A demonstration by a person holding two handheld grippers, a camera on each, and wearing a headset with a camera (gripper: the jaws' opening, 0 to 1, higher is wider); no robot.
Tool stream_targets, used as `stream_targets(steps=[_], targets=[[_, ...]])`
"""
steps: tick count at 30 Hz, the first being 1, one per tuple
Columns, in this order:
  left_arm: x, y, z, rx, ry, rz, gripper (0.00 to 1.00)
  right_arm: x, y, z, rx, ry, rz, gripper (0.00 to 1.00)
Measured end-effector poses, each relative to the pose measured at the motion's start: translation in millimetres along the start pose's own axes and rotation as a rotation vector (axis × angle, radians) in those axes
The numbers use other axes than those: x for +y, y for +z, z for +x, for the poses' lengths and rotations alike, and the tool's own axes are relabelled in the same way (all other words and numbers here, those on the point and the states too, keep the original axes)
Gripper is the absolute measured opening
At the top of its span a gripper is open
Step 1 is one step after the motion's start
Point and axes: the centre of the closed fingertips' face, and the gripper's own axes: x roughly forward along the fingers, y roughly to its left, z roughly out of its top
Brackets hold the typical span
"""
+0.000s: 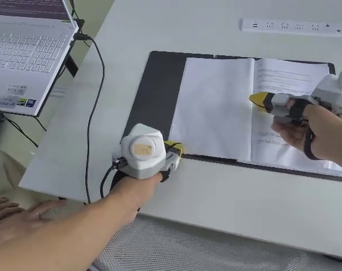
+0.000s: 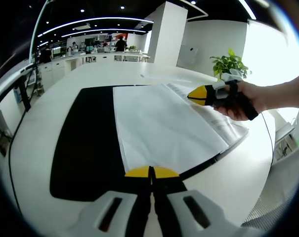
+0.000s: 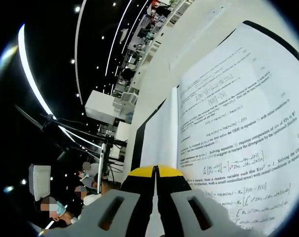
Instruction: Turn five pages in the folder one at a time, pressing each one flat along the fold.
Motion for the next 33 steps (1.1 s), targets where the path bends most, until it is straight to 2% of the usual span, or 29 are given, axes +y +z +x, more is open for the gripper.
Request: stream_targets(steps=[5,7,13,17,20,22,23,25,28,33], targets=[[0.4,-0.3,-0.4,0.006,-0.008,-0.006,0.00,-9.9,8.6,10.4,-0.013,-0.027,0.039,0.00],[0.5,-0.3,-0.3,0.006,-0.013,-0.003,0.00,-14.8,13.7,15.5,-0.018,-0.031,0.078,0.00],[0.9,0.0,-0.1,0.009,-0.021,-0.014,0.00,-15.7,29.9,29.8,-0.035,-0.022,0.115,0.00],[1.1,-0.3,0.1,0.013,-0.025,-0.006,0.00,-14.6,40.6,40.8,-0.034,-0.024,0.105,0.00],[1.8,-0.6,0.7,0.012,-0.030,-0.010,0.00,-15.3,55.1,50.4,-0.034,-0.056,0.045,0.00],[1.6,-0.5,0.6,0.010,-0.031,-0.008,0.00,-18.2,66.2,53.4,-0.069,-0.069,0.038,0.00],[1.5,-0.5,0.6,0.012,-0.031,-0.004,0.00,-21.2,70.6,55.0,-0.083,-0.070,0.069,0.00],[1.2,-0.6,0.6,0.016,-0.032,0.009,0.00,-24.7,76.1,58.1,-0.098,-0.068,0.084,0.00],[0.9,-0.5,0.6,0.019,-0.034,0.019,0.00,-22.4,81.6,62.5,-0.120,-0.068,0.088,0.00],[1.3,-0.3,0.8,0.015,-0.034,0.019,0.00,-24.8,101.5,69.8,-0.185,-0.075,0.111,0.00]])
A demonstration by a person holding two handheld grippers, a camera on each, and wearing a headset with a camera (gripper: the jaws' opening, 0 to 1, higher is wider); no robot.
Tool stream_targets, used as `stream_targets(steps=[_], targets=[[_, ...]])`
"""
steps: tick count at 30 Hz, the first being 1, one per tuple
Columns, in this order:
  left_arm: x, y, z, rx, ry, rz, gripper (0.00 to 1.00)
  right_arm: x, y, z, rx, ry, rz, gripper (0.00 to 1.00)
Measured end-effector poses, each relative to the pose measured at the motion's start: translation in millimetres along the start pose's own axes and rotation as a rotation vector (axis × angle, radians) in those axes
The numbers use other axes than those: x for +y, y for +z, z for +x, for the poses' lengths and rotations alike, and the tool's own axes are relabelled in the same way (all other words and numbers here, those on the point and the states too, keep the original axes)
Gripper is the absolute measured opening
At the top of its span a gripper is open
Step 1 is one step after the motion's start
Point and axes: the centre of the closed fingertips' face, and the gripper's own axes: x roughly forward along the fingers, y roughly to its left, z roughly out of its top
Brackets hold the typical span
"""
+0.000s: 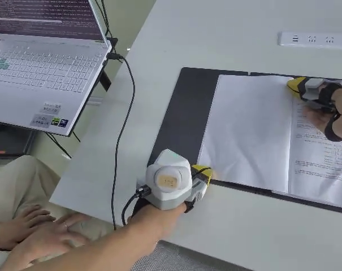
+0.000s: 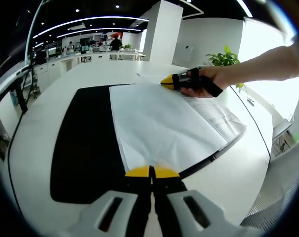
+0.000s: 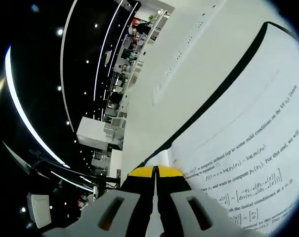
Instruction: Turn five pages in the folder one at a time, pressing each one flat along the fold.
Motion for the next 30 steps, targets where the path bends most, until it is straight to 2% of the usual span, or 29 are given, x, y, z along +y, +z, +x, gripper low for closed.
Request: stream_targets(steps=[4,9,13,18,20,26,30], targets=[[-0.3,0.3,0.0,0.003,0.000,0.006,0.00,-0.8,9.5,4.9,-0.028,-0.003,0.013,0.00],[-0.3,0.1,0.3,0.004,-0.003,0.014,0.00,-0.9,6.8,2.8,-0.008,-0.002,0.014,0.00],[-0.6,0.3,0.0,0.005,-0.008,0.012,0.00,0.3,-6.5,-7.1,0.049,0.006,0.012,0.00],[-0.8,0.3,0.1,0.009,-0.019,0.028,0.00,1.0,-34.7,-25.0,0.168,0.016,-0.016,0.00],[-0.8,0.2,0.2,0.011,-0.022,0.037,0.00,1.3,-41.2,-31.4,0.182,0.023,-0.020,0.00],[-0.7,-0.3,0.6,0.013,-0.021,0.047,0.00,-0.4,-66.9,-55.5,0.268,0.030,-0.060,0.00],[-0.8,-0.6,0.8,0.014,-0.018,0.055,0.00,-3.5,-79.3,-71.7,0.287,0.038,-0.046,0.00]])
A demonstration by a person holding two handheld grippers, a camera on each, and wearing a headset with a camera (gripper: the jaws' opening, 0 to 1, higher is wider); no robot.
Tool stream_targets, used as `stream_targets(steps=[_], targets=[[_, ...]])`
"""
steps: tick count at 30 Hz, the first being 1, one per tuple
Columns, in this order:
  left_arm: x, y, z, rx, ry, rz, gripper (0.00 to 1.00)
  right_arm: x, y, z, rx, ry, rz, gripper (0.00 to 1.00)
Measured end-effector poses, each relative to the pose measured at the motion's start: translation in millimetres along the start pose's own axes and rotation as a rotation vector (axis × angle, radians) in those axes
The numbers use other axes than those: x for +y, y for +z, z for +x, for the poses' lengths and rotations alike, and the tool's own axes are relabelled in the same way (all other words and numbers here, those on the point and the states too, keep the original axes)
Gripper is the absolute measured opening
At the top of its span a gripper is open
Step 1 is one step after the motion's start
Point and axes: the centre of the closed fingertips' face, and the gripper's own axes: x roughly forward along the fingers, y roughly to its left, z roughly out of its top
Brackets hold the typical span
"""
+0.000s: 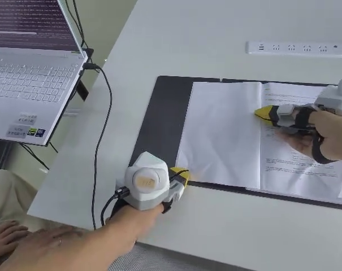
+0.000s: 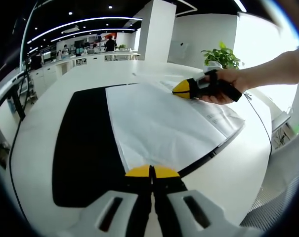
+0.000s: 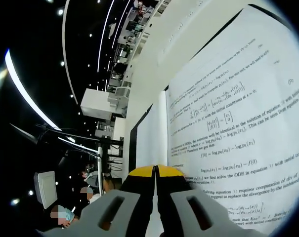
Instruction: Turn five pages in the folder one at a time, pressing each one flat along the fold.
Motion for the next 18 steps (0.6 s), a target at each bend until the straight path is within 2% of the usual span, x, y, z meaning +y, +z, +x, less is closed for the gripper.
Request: stream_targets(steps=[3,6,8,13,18], targets=[[0.1,-0.1,0.2,0.001,0.002,0.006,0.00,0.1,-10.2,-5.4,0.023,0.006,-0.007,0.00],[0.3,-0.4,0.6,0.001,0.000,0.010,0.00,-0.5,-33.9,-12.9,0.099,0.018,-0.032,0.00],[0.5,-0.7,1.0,0.002,0.000,0.018,0.00,-0.4,-42.1,-16.8,0.097,0.017,-0.029,0.00],[0.0,-0.6,0.5,0.000,0.001,0.028,0.00,-0.9,-67.0,-23.8,0.141,0.028,-0.032,0.00],[0.2,-0.8,0.8,-0.002,0.003,0.034,0.00,-0.8,-91.2,-31.9,0.163,0.042,-0.022,0.00]])
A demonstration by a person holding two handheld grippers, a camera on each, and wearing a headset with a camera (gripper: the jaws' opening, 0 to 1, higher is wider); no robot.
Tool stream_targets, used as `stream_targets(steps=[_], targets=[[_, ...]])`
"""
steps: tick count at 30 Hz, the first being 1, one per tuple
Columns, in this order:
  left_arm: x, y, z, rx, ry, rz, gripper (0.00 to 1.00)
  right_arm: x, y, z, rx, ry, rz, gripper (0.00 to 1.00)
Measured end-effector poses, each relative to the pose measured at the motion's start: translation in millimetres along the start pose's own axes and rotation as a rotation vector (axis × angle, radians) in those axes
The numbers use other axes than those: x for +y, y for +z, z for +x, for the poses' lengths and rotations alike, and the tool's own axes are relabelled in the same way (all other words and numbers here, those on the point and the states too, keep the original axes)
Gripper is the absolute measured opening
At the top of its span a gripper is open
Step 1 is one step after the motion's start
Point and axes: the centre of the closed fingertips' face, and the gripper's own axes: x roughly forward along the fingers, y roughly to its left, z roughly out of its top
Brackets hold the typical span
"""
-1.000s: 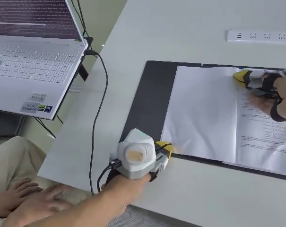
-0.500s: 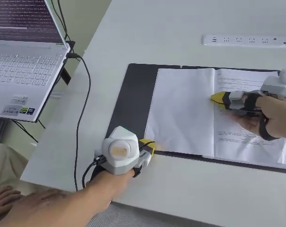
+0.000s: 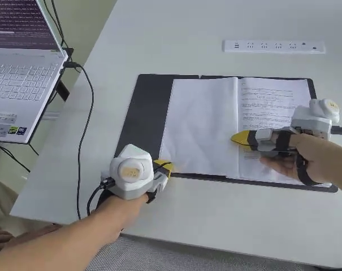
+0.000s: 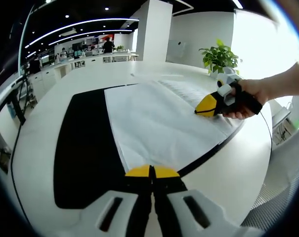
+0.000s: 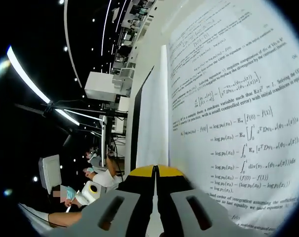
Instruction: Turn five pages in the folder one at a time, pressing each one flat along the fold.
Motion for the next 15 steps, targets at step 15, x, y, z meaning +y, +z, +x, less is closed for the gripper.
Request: stream_targets(steps=[15], targets=[[-2.4,1.5,-2.6,0.000,0.007,0.009,0.00,5.4,-60.0,-12.6,0.053,0.031,0.024,0.00]])
